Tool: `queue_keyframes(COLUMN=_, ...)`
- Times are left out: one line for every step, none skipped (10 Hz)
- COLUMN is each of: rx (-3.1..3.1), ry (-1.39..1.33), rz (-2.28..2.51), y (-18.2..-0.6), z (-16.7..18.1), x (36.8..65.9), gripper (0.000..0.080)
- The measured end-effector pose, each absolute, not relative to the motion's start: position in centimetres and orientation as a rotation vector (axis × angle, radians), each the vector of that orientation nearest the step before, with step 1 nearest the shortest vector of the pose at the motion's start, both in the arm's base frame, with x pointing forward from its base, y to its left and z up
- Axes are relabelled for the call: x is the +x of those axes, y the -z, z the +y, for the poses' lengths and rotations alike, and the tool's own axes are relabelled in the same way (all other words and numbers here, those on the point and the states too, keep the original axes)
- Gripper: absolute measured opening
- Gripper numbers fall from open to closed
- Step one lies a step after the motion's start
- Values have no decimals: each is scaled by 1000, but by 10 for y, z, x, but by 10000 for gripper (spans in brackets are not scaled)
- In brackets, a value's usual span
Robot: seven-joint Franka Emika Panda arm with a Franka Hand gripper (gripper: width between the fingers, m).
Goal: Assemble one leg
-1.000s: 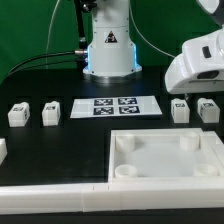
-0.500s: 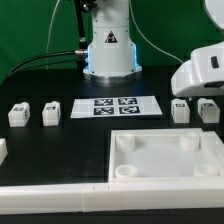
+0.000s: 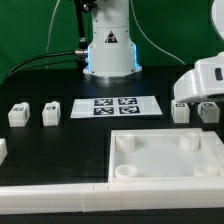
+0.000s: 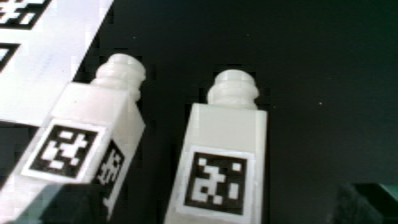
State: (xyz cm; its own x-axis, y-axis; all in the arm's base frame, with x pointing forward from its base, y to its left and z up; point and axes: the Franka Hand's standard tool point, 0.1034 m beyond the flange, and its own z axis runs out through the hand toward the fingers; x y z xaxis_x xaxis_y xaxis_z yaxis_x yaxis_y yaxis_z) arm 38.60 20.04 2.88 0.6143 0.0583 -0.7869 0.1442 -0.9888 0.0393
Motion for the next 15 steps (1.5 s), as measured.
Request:
queue_keyframes(rx=2731, ry=1332, rz=171, y=-26, z=200, x=385, gripper=649)
queue_keyframes(rx=2731, ry=1334, rz=170, y=-23, z=200, x=383, gripper=649)
queue_keyframes(rx=2736, ry=1330, rz=168, y=-18, z=200, x=383, gripper=649)
queue_keyframes(rx=2742, ry=1326, rz=163, y=-13, z=200, x=384, gripper=649)
queue_keyframes(rx=2743, ry=1326, rz=160, y=-10, z=199, x=383, gripper=649)
queue_keyframes(rx=2742, ry=1328, rz=160, y=-9, z=199, x=383, gripper=649)
queue_keyframes(rx=2742, ry=1328, rz=160, y=-9, z=199, x=383, gripper=649)
queue_keyframes(rx=2748, ry=1320, rz=160, y=-8, z=200, x=383, gripper=649)
queue_keyframes(rx=2755, ry=1311, rz=159, y=-6, z=200, x=384, gripper=649)
queue_keyframes(rx=2756, ry=1311, rz=159, y=-6, z=200, x=384, gripper=649)
queue_keyframes(rx=2756, ry=1311, rz=159, y=-6, z=200, x=384, gripper=525)
queue_keyframes(rx=2756, ry=1311, rz=159, y=-6, z=200, x=384, gripper=386)
queue_keyframes(rx=2756, ry=1311, rz=160, y=-6, z=200, x=384, gripper=289)
queue_keyframes(rx=2756, ry=1311, rz=160, y=-6, z=200, x=384, gripper=289)
queue_keyframes(rx=2756, ry=1311, rz=160, y=-6, z=200, x=384, gripper=291)
